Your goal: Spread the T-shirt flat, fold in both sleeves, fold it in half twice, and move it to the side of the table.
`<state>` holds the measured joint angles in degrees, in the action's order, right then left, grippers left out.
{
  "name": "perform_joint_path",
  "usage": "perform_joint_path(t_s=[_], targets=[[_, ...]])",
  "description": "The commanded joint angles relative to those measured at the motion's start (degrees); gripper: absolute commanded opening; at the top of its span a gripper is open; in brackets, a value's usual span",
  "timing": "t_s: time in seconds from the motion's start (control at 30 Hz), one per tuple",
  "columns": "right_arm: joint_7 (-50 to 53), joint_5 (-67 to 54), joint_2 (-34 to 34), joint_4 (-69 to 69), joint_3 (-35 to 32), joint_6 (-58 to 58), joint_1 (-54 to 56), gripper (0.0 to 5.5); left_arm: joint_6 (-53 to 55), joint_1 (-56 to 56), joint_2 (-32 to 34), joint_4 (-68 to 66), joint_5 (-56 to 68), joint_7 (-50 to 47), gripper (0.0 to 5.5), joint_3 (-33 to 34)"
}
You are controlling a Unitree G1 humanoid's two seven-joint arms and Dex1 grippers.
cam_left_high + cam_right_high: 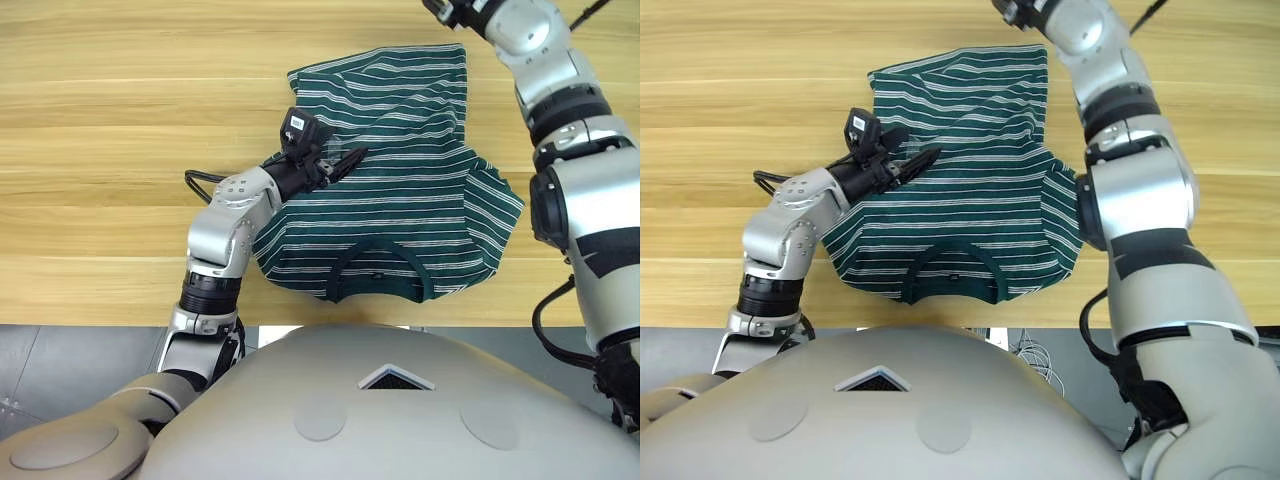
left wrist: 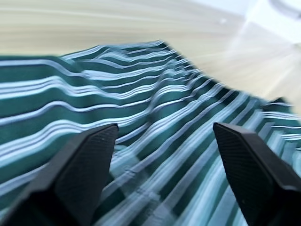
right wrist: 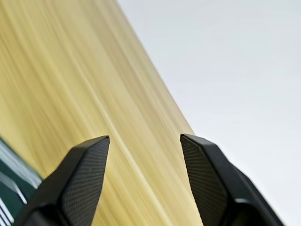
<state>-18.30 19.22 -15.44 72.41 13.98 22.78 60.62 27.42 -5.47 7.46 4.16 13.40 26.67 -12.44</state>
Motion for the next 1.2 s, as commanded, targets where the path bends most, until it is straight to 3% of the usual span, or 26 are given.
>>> perform_joint_path(t_s=[0.03,0.2,0.4,0.6,0.8,1.03,1.2], targets=[[-2.21,-0.90,4.21,3.03,-1.09,-4.11,3.91,2.81,-12.00,-4.06,0.56,-9.12,-6.34,-2.22,3.64,-0.38],[-7.50,0.13,9.21,5.37,-0.03,-10.43,4.82,2.81,-7.28,0.12,0.11,-12.10,-3.23,-1.92,3.64,1.89],[-16.36,3.12,11.89,6.14,2.72,-12.42,3.17,2.81,4.82,7.71,1.99,0.24,0.09,-0.31,3.64,-0.94],[-14.02,8.25,12.04,6.36,6.71,-13.29,2.81,2.81,11.98,10.57,4.62,8.29,0.45,-1.14,3.64,-3.13],[-10.87,13.42,12.29,6.72,11.18,-14.18,1.44,2.81,11.71,9.74,5.76,8.37,-0.32,-1.70,3.64,-4.33],[-7.39,13.67,15.51,6.87,10.86,-13.85,-1.07,2.81,9.13,8.24,5.42,9.15,-1.19,-1.05,3.64,-5.50],[0.09,14.77,17.30,7.14,11.36,-15.11,-3.51,2.81,-1.92,8.44,6.38,20.57,0.57,3.99,3.64,-6.85]])
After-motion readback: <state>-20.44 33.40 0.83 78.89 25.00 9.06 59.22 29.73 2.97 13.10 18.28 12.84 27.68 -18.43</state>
